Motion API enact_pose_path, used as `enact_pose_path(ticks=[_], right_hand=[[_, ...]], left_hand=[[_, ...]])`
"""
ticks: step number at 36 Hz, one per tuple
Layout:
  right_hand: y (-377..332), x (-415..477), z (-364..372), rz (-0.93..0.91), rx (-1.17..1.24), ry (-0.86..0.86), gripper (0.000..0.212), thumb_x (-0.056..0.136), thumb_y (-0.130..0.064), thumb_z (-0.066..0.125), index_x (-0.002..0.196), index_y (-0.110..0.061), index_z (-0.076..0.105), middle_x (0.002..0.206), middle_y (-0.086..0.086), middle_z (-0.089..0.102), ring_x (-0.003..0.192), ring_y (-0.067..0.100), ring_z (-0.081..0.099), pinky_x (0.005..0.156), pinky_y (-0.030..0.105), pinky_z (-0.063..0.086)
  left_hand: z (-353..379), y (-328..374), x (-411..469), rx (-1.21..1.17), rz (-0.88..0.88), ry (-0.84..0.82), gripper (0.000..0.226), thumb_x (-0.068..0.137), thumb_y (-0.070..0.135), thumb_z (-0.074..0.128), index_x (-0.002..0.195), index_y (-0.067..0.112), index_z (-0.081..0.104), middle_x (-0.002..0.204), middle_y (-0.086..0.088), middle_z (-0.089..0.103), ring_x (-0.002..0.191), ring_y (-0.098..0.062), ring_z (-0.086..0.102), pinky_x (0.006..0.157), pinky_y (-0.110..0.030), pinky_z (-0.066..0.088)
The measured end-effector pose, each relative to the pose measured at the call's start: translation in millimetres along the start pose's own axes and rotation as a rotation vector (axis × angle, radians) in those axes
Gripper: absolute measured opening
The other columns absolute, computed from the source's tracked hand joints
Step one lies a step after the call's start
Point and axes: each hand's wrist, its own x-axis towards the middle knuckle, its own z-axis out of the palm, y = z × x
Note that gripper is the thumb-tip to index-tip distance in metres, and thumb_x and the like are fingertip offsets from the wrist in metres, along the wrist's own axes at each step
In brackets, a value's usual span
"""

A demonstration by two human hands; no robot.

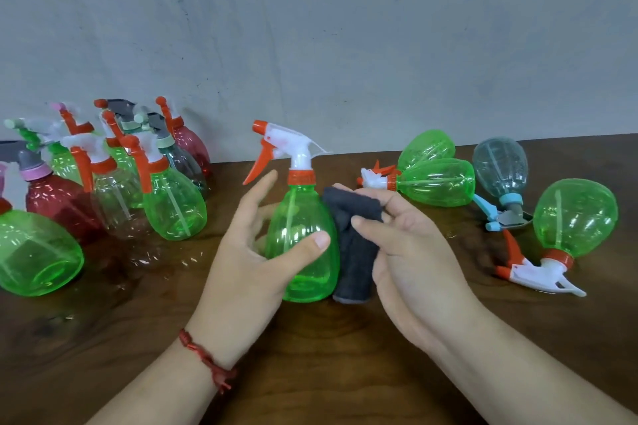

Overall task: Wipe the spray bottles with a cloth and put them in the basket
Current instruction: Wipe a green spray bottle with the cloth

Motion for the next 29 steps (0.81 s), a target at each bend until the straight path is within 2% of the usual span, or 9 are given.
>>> enact_pose_path(ticks=[3,6,9,13,15,17,20,23,29], right_hand=[[2.2,-2.7,0.0,-0.042,-0.132,0.029,0.031,0.100,0.005,0.057,0.115,-0.014,0.077,0.120,-0.001,0.078,0.115,0.020,0.073,0.110,0.050,0.052],[3.8,-2.8,-0.2,-0.021,-0.214,0.045,0.031,0.101,-0.002,0.062,0.107,-0.026,0.081,0.116,-0.004,0.079,0.114,0.020,0.073,0.110,0.056,0.051],[0.6,-0.2,-0.1,-0.034,-0.220,0.063,0.032,0.102,-0.002,0.062,0.110,-0.026,0.081,0.113,-0.004,0.080,0.112,0.019,0.074,0.111,0.055,0.051],[-17.0,2.4,-4.9,-0.396,-0.353,0.188,0.037,0.102,0.000,0.061,0.116,-0.030,0.078,0.118,-0.015,0.077,0.116,0.005,0.070,0.108,0.039,0.054],[-24.0,3.2,-9.1,-0.613,-0.409,0.233,0.038,0.103,0.002,0.058,0.123,-0.025,0.075,0.121,-0.015,0.076,0.120,0.002,0.067,0.102,0.024,0.054],[-23.3,6.6,-14.3,-0.753,-0.492,0.249,0.041,0.102,0.007,0.058,0.127,-0.022,0.073,0.130,-0.010,0.073,0.127,0.003,0.064,0.104,0.020,0.052],[-11.2,14.8,-21.0,-0.829,-0.870,0.095,0.048,0.100,0.007,0.058,0.136,-0.023,0.069,0.147,-0.009,0.062,0.142,0.002,0.051,0.120,0.026,0.040],[-4.2,17.1,-25.9,-0.732,-1.086,-0.103,0.049,0.102,-0.005,0.047,0.141,-0.026,0.067,0.158,-0.016,0.049,0.155,0.001,0.029,0.126,0.022,0.025],[-14.1,20.2,-21.7,-0.710,-1.139,-0.296,0.049,0.104,-0.002,0.042,0.141,-0.022,0.067,0.159,-0.015,0.049,0.158,0.001,0.020,0.129,0.028,0.024]], left_hand=[[2.5,0.9,-0.2,-0.036,-0.013,0.040,0.107,0.069,0.039,0.099,0.156,0.048,0.038,0.129,0.007,0.075,0.118,-0.017,0.074,0.099,-0.048,0.059],[4.1,3.6,-1.4,-0.034,0.011,0.051,0.109,0.076,0.031,0.096,0.160,0.050,0.031,0.127,0.004,0.076,0.117,-0.019,0.074,0.101,-0.048,0.058],[3.7,6.6,-3.4,-0.005,0.024,0.044,0.106,0.076,0.033,0.089,0.161,0.054,0.030,0.126,0.005,0.076,0.119,-0.017,0.073,0.104,-0.047,0.057],[2.7,9.9,-4.8,0.038,-0.014,-0.014,0.107,0.076,0.034,0.089,0.161,0.055,0.029,0.122,0.008,0.077,0.114,-0.017,0.075,0.101,-0.047,0.059],[3.9,10.9,-6.6,0.061,-0.032,-0.061,0.108,0.074,0.037,0.090,0.161,0.057,0.029,0.121,0.010,0.078,0.114,-0.016,0.075,0.101,-0.046,0.059],[7.3,11.9,-9.5,0.068,-0.046,-0.094,0.108,0.072,0.035,0.091,0.160,0.056,0.031,0.119,0.011,0.078,0.112,-0.014,0.076,0.100,-0.043,0.060],[15.2,14.4,-13.9,0.053,-0.066,-0.141,0.107,0.073,0.028,0.091,0.160,0.052,0.034,0.117,0.009,0.080,0.107,-0.013,0.078,0.092,-0.032,0.063],[17.2,15.7,-15.0,-0.020,-0.109,-0.179,0.107,0.074,0.022,0.088,0.162,0.045,0.033,0.116,0.003,0.081,0.106,-0.016,0.078,0.086,-0.025,0.061],[10.1,18.0,-13.2,0.017,-0.133,-0.199,0.116,0.075,0.022,0.093,0.165,0.047,0.024,0.121,0.003,0.080,0.113,-0.018,0.076,0.103,-0.045,0.055]])
